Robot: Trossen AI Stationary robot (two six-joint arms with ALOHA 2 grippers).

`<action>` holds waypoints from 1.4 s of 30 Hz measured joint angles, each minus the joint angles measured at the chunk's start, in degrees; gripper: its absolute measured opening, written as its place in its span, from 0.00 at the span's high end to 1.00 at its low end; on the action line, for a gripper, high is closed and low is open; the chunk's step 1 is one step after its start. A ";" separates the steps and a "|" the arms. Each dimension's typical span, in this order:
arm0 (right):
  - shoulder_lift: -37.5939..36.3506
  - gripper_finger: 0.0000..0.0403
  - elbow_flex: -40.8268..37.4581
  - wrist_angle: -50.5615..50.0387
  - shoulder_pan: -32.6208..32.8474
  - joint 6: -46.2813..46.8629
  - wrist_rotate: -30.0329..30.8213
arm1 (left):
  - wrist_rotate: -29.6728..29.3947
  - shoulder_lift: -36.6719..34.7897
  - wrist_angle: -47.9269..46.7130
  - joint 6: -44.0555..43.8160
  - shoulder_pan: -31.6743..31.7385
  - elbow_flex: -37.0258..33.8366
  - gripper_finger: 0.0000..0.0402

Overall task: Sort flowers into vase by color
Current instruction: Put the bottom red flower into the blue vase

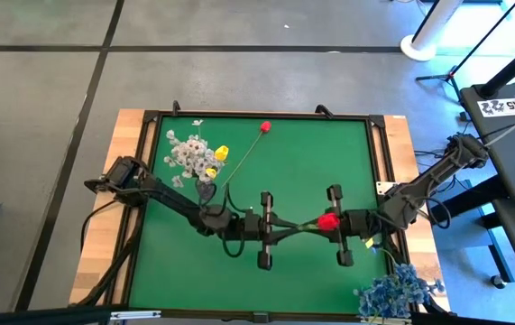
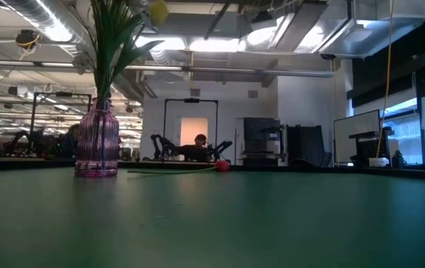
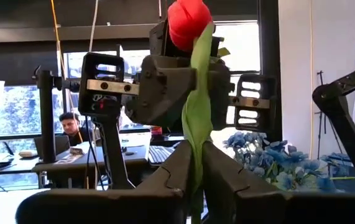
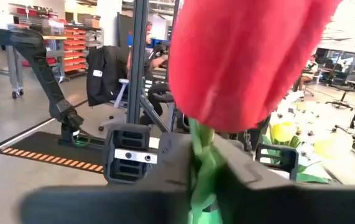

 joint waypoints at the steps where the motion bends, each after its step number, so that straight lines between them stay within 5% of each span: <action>1: -0.14 0.94 0.00 -0.38 0.00 0.03 -0.07 | -0.09 -0.09 -0.34 0.00 -0.09 0.00 0.91; 9: -6.28 0.98 1.88 -15.33 0.02 6.99 -2.75 | -3.24 -6.67 -17.87 -1.18 -2.81 0.00 0.70; 11: -9.17 0.98 2.99 -19.29 0.02 8.78 -8.77 | -4.81 -9.53 -24.47 -2.09 -4.26 0.00 0.66; 16: -16.64 0.97 3.48 -22.48 0.28 14.70 -36.58 | -5.78 -12.72 -30.55 -3.42 -7.99 0.00 0.61; 19: -20.95 0.98 3.45 -24.69 0.77 18.93 -42.20 | -6.93 -12.71 -30.47 -2.76 -9.95 0.00 0.61; 23: -25.91 0.97 3.45 -23.54 3.99 23.20 -43.28 | -8.22 -12.66 -30.56 -3.32 -10.88 0.00 0.63; 29: -28.29 0.98 3.48 -21.81 8.05 25.32 -35.05 | -9.25 -12.66 -28.83 -3.21 -10.39 0.00 0.64; 36: -23.72 0.99 3.45 -21.76 13.35 31.28 -43.37 | -9.34 -12.63 -28.81 -4.69 -8.44 0.00 0.64; 42: -16.68 0.98 3.79 -24.84 20.97 32.45 -43.93 | -9.35 -12.63 -28.68 -6.25 -6.41 0.00 0.64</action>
